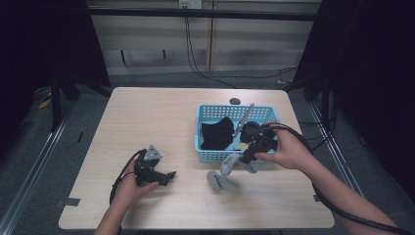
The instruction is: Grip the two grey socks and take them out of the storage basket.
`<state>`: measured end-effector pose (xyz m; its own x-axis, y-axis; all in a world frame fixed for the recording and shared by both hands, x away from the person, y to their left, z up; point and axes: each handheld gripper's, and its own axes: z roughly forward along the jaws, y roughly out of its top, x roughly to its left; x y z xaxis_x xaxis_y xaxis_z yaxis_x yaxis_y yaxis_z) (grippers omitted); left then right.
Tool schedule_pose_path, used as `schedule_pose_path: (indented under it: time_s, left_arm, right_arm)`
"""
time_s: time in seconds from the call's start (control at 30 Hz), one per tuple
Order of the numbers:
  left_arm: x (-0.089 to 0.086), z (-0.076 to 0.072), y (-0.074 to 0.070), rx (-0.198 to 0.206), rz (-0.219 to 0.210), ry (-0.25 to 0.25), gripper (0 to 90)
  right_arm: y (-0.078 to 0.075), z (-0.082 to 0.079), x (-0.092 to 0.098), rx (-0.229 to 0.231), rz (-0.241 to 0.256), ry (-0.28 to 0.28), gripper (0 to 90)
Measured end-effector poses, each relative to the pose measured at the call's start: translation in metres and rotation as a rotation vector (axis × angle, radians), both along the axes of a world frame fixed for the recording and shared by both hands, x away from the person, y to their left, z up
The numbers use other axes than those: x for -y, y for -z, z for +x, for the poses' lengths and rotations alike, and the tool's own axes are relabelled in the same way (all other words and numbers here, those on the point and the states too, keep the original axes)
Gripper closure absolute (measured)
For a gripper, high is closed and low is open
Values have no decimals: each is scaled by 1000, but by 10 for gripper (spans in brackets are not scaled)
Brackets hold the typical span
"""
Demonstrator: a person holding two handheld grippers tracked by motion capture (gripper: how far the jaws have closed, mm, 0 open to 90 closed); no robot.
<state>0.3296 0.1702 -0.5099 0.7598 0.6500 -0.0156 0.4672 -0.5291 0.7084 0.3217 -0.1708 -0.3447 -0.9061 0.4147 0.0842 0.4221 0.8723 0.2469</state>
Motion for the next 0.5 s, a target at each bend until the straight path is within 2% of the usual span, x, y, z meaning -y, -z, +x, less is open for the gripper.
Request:
schedule_pose_path:
  time_s: [0.27, 0.5]
  left_arm:
    - [0, 0, 0, 0, 0, 0, 69]
    - [0, 0, 0, 0, 0, 0, 69]
  right_arm:
    - [16, -2, -4, -7, -10, -2, 815]
    - [28, -4, -8, -12, -40, -11, 813]
